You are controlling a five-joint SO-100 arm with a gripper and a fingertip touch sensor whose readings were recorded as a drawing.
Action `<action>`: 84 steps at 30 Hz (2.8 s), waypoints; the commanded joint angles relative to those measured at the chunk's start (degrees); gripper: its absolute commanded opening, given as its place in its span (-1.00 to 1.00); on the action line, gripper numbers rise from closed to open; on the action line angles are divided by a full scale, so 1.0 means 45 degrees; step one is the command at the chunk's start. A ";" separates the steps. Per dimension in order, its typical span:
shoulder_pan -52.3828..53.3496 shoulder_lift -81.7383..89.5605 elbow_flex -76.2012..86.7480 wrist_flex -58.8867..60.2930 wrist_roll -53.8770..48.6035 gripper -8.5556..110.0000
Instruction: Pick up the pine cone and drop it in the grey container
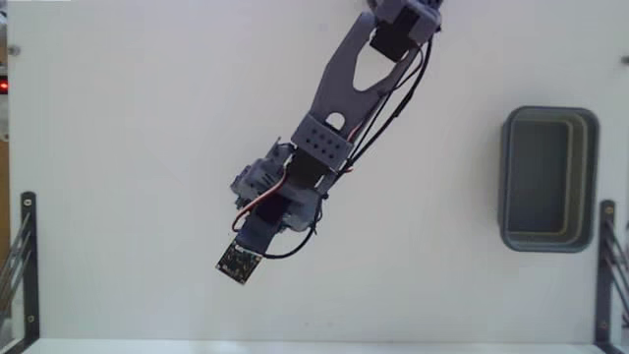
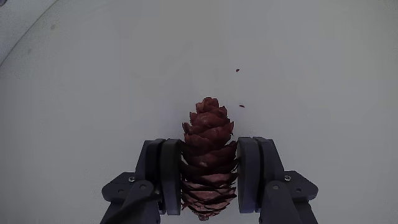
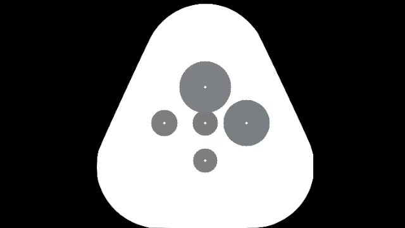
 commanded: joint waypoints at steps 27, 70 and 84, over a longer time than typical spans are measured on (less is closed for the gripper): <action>0.0332 -0.1902 -1.0094 0.7234 0.0059 -0.05; -0.3131 -0.0476 -0.8294 0.6865 0.0059 -0.05; -0.6556 0.0951 -0.6467 0.6470 0.0059 -0.05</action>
